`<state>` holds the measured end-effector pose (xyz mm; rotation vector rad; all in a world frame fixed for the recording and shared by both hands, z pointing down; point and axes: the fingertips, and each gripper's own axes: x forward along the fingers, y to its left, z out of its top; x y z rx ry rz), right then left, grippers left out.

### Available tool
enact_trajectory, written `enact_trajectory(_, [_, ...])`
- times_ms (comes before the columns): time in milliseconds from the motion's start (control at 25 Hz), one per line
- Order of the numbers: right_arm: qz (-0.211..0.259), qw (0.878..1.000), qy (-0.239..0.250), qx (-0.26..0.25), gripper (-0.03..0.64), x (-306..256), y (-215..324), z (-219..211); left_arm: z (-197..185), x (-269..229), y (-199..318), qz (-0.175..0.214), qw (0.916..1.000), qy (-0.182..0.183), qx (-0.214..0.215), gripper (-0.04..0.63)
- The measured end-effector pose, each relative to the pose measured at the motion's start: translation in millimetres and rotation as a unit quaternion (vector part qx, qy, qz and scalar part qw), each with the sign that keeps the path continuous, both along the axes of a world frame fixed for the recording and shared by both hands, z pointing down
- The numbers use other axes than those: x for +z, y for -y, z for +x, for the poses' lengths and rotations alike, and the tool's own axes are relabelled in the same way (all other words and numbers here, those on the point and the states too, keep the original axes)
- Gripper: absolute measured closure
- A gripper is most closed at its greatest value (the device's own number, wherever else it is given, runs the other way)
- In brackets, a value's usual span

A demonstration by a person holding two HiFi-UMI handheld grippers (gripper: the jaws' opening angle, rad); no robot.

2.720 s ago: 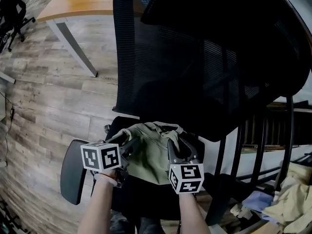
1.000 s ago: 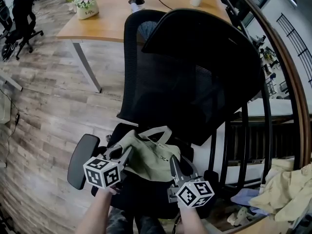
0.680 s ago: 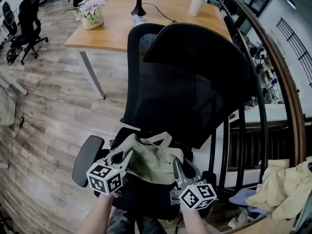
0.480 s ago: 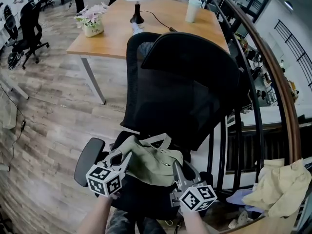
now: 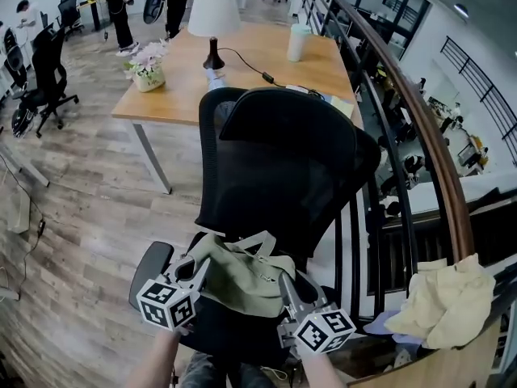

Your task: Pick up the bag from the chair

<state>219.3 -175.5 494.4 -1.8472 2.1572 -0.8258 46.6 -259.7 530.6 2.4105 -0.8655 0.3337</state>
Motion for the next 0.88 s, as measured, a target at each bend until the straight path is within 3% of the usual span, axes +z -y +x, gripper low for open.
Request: enact_trajectory(880, [0.078, 0.997, 0.011, -0.001, 0.526, -118.6, -15.5, 10.1, -9.3, -116.4, -10.0, 0.069, 0.9972, -0.025, -0.014, 0.572])
